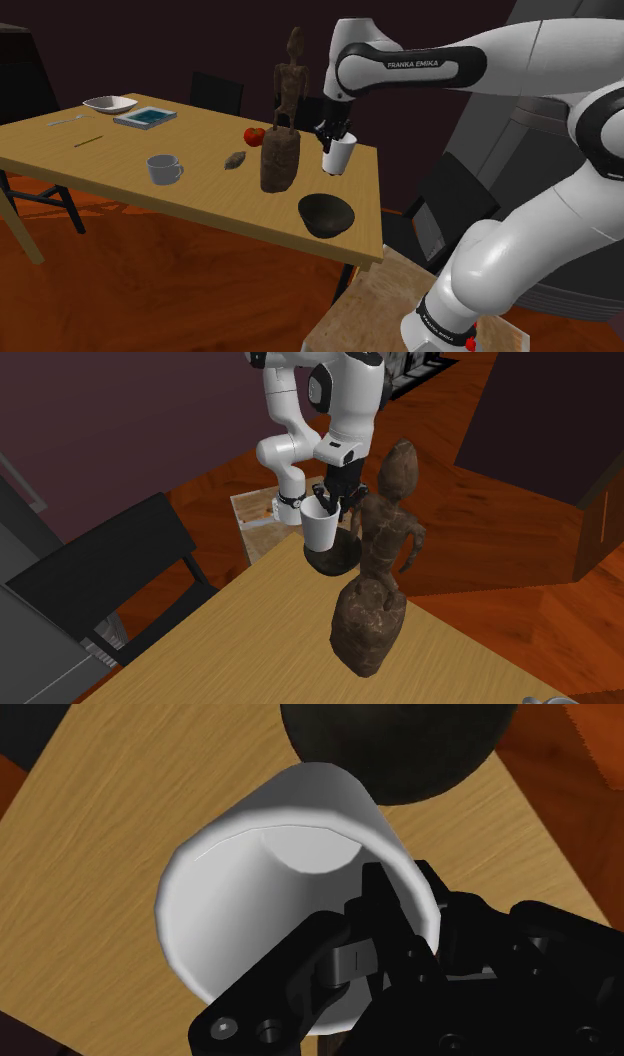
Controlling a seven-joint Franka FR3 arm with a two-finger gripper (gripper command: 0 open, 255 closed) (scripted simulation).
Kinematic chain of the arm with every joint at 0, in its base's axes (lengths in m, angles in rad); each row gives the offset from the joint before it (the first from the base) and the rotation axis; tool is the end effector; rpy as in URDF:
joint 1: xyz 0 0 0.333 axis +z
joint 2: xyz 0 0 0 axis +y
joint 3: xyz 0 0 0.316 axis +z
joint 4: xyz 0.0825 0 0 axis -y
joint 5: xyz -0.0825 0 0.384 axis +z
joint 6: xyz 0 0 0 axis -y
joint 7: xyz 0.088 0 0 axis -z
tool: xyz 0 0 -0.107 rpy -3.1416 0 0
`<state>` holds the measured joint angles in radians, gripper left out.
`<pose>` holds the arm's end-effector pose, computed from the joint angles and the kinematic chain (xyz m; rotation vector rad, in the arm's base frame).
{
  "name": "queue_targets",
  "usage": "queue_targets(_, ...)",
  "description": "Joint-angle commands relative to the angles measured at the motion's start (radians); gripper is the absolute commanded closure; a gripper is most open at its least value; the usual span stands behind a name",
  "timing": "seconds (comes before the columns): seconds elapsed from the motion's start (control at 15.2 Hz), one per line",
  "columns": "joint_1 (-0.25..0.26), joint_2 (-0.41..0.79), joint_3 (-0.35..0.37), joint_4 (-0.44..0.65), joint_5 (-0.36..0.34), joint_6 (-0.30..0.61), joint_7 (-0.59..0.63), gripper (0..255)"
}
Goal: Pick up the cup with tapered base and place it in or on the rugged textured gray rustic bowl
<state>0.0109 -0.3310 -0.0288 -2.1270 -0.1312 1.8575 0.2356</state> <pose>0.4624 -0.0198 0.5524 3.0112 -0.3310 0.1121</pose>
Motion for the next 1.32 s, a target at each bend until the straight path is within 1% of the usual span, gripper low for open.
queue_targets(0.0, 0.016, -0.045, 0.028, -0.036, 0.006, -0.014, 0.041, 255)
queue_targets(0.33, 0.055, -0.135, 0.100, -0.093, 0.035, -0.058, 0.134, 255)
queue_targets(1.25, 0.054, -0.119, 0.101, -0.268, 0.028, 0.132, 0.156, 255)
